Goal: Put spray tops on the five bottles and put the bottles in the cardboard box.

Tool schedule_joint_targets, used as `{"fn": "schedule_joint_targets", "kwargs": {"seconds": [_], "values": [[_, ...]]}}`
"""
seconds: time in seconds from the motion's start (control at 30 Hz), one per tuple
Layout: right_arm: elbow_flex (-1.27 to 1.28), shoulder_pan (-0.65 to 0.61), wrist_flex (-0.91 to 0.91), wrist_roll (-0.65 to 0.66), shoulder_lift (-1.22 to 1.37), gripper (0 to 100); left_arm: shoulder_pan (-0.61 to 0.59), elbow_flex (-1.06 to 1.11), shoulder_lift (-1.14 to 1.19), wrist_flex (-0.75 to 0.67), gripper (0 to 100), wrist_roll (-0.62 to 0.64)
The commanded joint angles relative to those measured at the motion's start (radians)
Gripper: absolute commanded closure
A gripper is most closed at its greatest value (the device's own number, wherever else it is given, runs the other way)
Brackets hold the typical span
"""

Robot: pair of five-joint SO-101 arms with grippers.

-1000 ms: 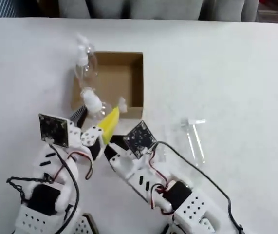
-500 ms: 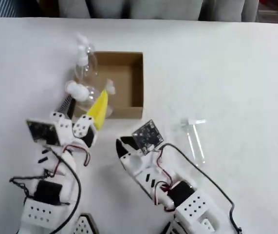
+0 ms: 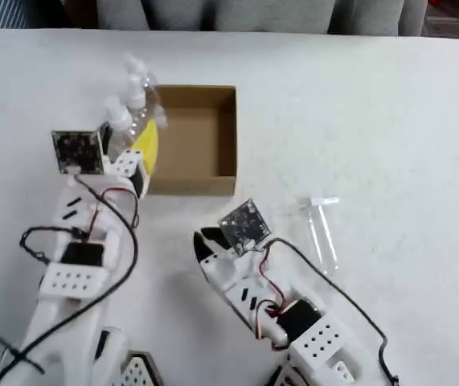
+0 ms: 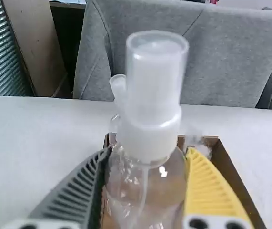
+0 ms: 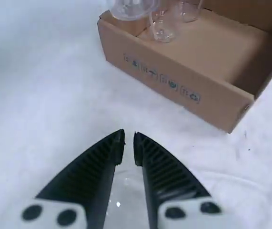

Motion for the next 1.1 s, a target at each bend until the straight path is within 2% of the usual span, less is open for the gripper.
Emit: {"fn": "schedule_joint_targets", "kwargs": {"seconds": [0.0, 0.43, 0.7, 0.87, 1.07], "values": [[-0.012, 0.007, -0.016, 0.002, -0.01, 98.2, -0.013, -0.071, 0.119, -0.153, 98, -0.011], [-0.012, 0.007, -0.016, 0.002, -0.01, 98.2, -0.033, -0.078, 0.334, -0.351, 98, -0.012], [-0.012, 0.007, -0.016, 0.002, -0.01, 98.2, -0.033, -0.078, 0.381, -0.388, 98, -0.012], [-0.012, 0.007, -0.016, 0.002, -0.01, 98.2, -0.035, -0.075, 0.412, -0.41, 98, -0.133], [-0.012, 0.005, -0.016, 0.002, -0.01, 98.2, -0.035, -0.074, 0.463, -0.463, 98, -0.146]]}}
